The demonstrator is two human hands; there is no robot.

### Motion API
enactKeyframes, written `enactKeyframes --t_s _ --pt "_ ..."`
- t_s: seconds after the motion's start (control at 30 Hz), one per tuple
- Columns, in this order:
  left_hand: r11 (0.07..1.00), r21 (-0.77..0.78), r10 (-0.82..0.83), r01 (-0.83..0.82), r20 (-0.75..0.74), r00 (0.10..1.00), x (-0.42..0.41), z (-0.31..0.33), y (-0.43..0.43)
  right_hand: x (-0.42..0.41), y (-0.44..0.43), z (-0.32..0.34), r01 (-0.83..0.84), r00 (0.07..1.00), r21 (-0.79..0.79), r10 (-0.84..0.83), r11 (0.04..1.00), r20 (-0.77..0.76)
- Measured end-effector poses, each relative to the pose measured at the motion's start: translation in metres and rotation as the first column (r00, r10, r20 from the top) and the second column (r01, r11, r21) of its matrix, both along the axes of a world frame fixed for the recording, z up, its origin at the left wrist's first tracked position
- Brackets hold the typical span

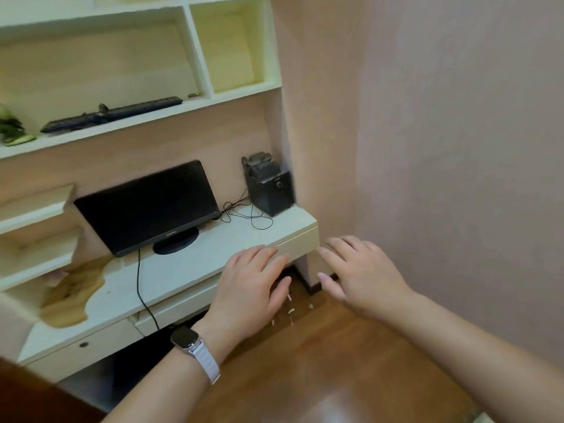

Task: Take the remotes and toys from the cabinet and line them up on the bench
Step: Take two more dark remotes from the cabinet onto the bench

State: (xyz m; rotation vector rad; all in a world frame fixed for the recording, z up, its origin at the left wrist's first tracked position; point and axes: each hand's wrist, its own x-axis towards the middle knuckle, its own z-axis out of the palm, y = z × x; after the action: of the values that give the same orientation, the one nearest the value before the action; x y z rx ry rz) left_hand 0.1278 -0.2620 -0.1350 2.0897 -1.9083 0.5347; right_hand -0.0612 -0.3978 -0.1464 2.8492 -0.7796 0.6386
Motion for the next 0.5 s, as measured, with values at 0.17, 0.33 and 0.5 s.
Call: enactKeyframes --t_s 0.17,0.33,0.5 --pt "0.999 -0.019 0.044 -0.044 0.001 0.999 0.057 -0.014 -0.033 0.057 -0.037 -0.003 -0.049 0.999 -0.015 0.049 0.999 0.009" --pt "0.997 -0.066 0.035 -0.039 -0.065 0.997 0.132 -0.031 -0.089 0.122 -0.088 -0.008 -0.041 0.999 -0.029 0.041 0.999 -0.012" --pt "0.999 -0.025 0.035 -0.038 -0.117 0.992 0.204 -0.030 -0.148 0.197 -0.139 0.000 -0.003 0.999 -0.044 0.001 0.999 -0.053"
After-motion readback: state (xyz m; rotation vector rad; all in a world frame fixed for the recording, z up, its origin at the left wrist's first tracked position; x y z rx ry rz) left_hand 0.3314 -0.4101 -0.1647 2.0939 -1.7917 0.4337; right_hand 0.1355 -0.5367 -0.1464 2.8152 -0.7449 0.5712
